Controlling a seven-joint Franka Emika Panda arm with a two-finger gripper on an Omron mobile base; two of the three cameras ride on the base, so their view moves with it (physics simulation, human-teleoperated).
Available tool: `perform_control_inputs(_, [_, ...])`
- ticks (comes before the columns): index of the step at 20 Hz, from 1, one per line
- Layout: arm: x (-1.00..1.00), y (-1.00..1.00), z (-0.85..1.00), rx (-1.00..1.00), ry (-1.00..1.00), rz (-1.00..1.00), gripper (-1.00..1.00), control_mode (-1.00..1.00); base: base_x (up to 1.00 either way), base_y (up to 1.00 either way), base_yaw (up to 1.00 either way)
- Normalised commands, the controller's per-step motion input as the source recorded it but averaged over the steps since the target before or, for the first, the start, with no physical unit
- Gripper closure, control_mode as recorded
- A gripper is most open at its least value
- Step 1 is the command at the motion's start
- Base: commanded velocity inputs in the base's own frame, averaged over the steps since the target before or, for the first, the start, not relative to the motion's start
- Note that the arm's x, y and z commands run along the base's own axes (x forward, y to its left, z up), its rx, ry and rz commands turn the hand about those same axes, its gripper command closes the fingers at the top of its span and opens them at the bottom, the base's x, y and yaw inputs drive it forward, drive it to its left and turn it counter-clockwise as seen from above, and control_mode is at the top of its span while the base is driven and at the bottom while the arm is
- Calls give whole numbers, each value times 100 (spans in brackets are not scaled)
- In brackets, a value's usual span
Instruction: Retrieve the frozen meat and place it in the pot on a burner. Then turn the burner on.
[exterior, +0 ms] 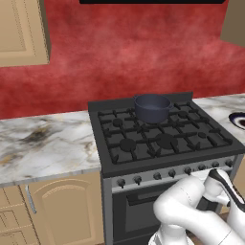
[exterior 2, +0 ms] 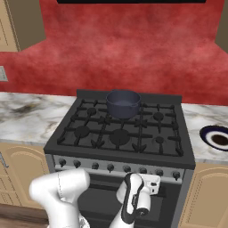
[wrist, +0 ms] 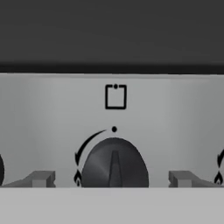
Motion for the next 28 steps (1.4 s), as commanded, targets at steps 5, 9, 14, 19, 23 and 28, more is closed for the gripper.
perform_control_inputs(5, [4,0,0,0,0,0,100,-100,0,0,0])
perform_control_inputs(9, [10,1,0,0,0,0,100,-100,0,0,0])
perform_control_inputs(14, [2,4,0,-1,0,0,100,-100,0,0,0])
perform_control_inputs(19, [0,1,-1,-23,0,0,100,-100,0,0,0])
perform_control_inputs(23, [4,16,-7,-40,0,0,100,-100,0,0,0])
perform_control_inputs(28, [23,25,-41,-54,0,0,100,-100,0,0,0])
